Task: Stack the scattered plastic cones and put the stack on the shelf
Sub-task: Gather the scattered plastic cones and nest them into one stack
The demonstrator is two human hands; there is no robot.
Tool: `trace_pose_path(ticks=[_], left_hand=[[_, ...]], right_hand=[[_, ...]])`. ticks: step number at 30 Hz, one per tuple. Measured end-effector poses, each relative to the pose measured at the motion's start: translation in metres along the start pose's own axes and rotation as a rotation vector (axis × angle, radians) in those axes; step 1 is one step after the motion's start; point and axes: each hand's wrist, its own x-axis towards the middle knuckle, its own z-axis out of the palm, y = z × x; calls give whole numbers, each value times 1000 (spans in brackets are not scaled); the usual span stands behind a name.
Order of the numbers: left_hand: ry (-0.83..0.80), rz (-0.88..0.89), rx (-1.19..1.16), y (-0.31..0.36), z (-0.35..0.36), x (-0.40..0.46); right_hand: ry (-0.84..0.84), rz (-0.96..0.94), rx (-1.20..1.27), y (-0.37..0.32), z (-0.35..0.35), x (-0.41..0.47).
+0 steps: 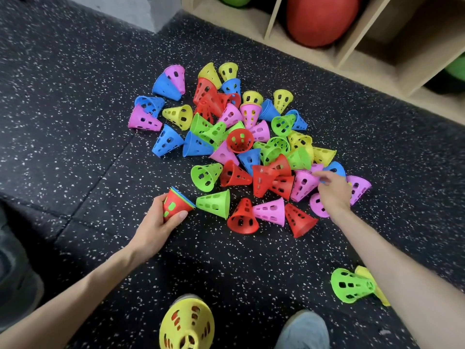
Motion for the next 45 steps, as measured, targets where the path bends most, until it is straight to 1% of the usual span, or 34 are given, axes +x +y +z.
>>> trace_pose_path(ticks=[3,5,6,8,11,13,14,20,24,26,28,30,33,36,40,42,45], left_hand=[[4,6,0,0,0,0],[8,10,0,-1,0,0],[6,9,-2,-1,0,-1],[0,4,-7,-1,-1,-1],[1,10,7,-1,0,-1],[7,8,11,-1,2,0],[8,6,11,-1,2,0],[9,15,23,0,0,0],[-24,1,31,4,-2,0],[-26,-9,32,8,-5,-5],[-4,2,38,11,-9,-12],[19,36,38,13,-12,-22],[42,73,19,17,-12,-37],[50,136,17,29,-9,-49],[47,208,11,47,-8,-62],[48,235,-12,54,-7,-67],[39,245,-62,58,-5,-74]], right_hand=[[66,-42,33,1,-10,0],[124,-35,-38,6,-17,2],[126,-27,-107,11,-20,3],[92,12,-194,22,-26,3],[-32,144,-59,30,-29,3],[-63,193,22,29,-30,0],[-41,202,30,28,-30,-2],[220,170,-27,20,-31,-9],[319,112,72,0,-40,-15],[322,51,151,-16,-44,-24],[265,-4,243,-37,-45,-37],[173,-90,304,-62,-40,-53],[-41,-229,371,-101,-28,-88],[-289,-304,345,-133,-14,-129],[-502,-377,319,-151,-1,-164],[-582,-384,313,-152,2,-174],[-613,-386,320,-149,4,-186]])
